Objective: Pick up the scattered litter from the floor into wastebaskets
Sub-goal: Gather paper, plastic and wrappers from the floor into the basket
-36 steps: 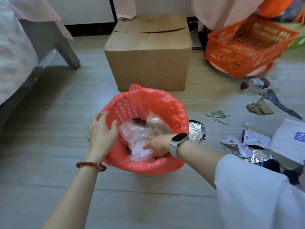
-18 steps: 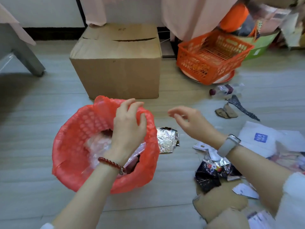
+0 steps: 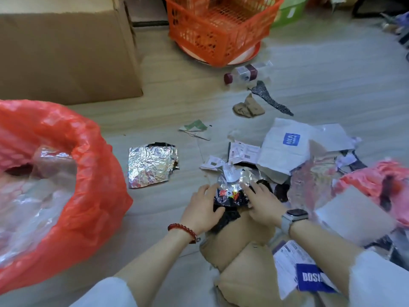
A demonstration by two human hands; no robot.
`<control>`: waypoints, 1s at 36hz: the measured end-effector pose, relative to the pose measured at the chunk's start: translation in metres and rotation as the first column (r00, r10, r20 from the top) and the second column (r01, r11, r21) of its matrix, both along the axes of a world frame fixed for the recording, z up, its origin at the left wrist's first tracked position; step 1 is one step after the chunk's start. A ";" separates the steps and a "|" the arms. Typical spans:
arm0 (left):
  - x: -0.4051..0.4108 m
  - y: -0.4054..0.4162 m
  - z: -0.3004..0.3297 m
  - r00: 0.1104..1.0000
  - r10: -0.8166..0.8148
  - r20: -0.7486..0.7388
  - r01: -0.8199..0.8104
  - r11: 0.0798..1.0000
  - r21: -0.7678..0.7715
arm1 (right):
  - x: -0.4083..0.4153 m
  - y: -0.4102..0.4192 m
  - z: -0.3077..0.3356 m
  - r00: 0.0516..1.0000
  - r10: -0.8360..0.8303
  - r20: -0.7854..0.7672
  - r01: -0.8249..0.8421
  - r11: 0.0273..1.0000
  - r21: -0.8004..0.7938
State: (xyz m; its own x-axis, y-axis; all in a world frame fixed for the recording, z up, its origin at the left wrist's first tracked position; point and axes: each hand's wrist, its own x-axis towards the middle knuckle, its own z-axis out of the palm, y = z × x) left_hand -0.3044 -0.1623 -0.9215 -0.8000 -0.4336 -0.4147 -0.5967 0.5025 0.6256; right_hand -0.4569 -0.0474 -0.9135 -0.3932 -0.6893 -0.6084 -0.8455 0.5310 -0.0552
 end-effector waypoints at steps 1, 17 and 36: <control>-0.004 0.003 -0.004 0.999 0.030 0.010 -0.031 0.998 0.057 | 0.002 0.003 -0.006 1.000 0.011 -0.018 -0.011 1.000 0.004; -0.017 -0.004 -0.005 0.553 0.825 0.116 -0.484 0.205 0.851 | 0.037 0.014 -0.016 0.989 0.029 0.143 0.075 0.738 -0.671; 0.042 -0.039 -0.009 0.436 0.897 -0.069 -0.721 0.394 0.571 | 0.045 0.028 -0.020 0.990 0.061 0.129 0.017 0.846 -0.534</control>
State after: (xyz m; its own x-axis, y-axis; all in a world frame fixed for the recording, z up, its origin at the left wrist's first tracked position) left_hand -0.2623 -0.2011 -0.9304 -0.2599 -0.8063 -0.5313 -0.2846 -0.4618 0.8401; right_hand -0.4117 -0.0192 -0.9335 -0.3149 -0.9296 -0.1915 -0.8198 0.3681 -0.4387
